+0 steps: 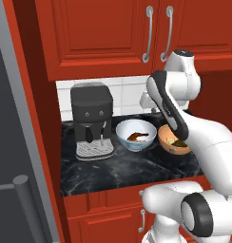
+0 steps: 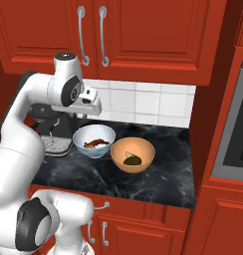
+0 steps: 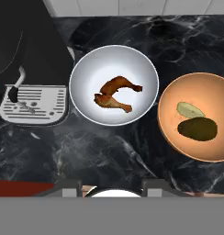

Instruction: Place the bowl with the avocado and lemon wedge on the second highest shelf of the fridge. Place the bowl with the chicken drumsticks on the top shelf of the fridge.

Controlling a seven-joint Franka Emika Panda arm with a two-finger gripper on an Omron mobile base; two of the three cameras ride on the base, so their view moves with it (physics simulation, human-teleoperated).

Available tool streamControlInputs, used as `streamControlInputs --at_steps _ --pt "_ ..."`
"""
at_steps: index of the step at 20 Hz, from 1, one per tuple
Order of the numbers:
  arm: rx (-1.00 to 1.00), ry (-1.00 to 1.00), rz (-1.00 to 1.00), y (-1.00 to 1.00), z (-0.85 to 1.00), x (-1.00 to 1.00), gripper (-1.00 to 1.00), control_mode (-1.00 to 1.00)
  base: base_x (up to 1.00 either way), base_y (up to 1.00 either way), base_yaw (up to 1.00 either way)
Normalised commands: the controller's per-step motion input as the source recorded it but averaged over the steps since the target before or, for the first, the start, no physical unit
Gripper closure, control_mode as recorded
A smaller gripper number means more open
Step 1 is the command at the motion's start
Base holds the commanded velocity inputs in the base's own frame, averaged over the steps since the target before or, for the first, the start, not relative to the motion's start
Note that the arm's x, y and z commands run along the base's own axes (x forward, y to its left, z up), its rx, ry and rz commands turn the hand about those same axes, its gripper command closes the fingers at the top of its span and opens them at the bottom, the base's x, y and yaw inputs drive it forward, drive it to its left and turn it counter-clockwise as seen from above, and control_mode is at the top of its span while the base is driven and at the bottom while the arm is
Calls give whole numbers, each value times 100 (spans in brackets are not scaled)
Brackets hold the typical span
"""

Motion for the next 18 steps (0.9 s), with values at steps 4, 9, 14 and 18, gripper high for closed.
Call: streamControlInputs --at_steps 4,9,14,18 --pt "11 -1 -9 -58 -9 -46 -100 -100 0 0 0" --pt "17 -2 -29 -100 -28 -74 -100 -100 0 0 0" --pt "11 5 -45 -100 -81 -35 -100 -100 0 0 0" --pt "14 25 -50 -92 -100 -1 -100 -100 0 0 0"
